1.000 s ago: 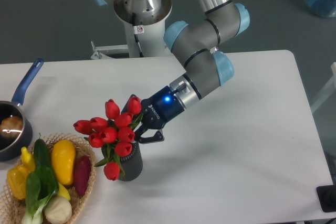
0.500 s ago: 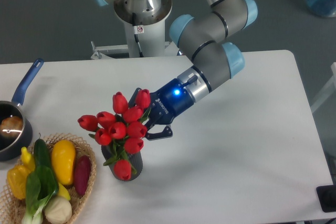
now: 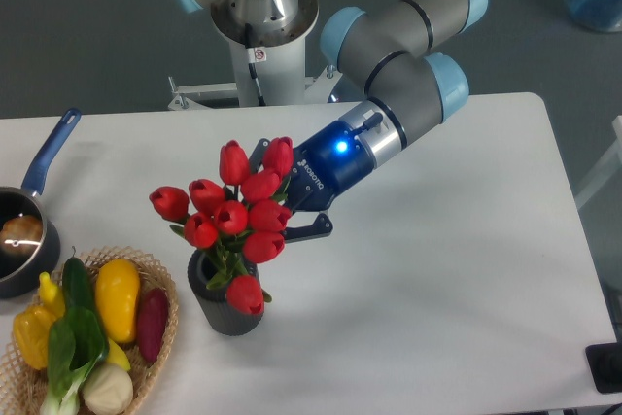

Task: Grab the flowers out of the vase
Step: 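Lift the gripped tulips up out of the grey vase, then carry the tulip bunch away from the vase, holding it raised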

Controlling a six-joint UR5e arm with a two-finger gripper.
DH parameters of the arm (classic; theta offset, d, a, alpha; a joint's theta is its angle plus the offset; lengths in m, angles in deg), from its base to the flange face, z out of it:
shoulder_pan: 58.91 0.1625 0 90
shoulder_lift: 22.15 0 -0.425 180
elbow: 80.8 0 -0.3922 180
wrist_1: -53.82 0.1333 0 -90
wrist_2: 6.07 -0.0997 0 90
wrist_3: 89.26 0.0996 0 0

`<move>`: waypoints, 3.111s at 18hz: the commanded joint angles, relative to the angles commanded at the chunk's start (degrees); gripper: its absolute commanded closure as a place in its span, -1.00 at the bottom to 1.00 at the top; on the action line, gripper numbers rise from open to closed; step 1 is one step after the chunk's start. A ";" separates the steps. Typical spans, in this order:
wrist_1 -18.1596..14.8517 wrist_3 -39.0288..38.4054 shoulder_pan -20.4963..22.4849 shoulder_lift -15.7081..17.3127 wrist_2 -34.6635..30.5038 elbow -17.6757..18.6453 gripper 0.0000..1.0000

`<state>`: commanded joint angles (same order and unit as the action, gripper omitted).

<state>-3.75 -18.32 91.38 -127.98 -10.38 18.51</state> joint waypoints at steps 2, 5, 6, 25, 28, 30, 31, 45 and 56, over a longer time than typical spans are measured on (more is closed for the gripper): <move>0.00 -2.55 0.00 1.14 0.17 -0.53 0.26; 0.00 -4.75 -0.18 2.72 1.40 -0.88 0.26; -0.09 -5.10 -0.09 2.90 1.41 -0.88 0.26; 0.44 -5.72 11.59 3.43 -0.06 -3.25 0.26; 0.35 -6.25 12.92 3.61 -10.60 -4.48 0.26; 0.26 -6.16 13.71 3.61 -15.45 -4.49 0.26; 0.26 -5.90 13.88 3.52 -17.12 -4.49 0.26; 0.35 8.87 14.68 2.20 -46.91 -4.49 0.54; -0.26 10.98 12.66 -0.43 -65.99 -10.89 0.68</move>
<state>-4.01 -7.34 104.04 -128.41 -76.37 7.62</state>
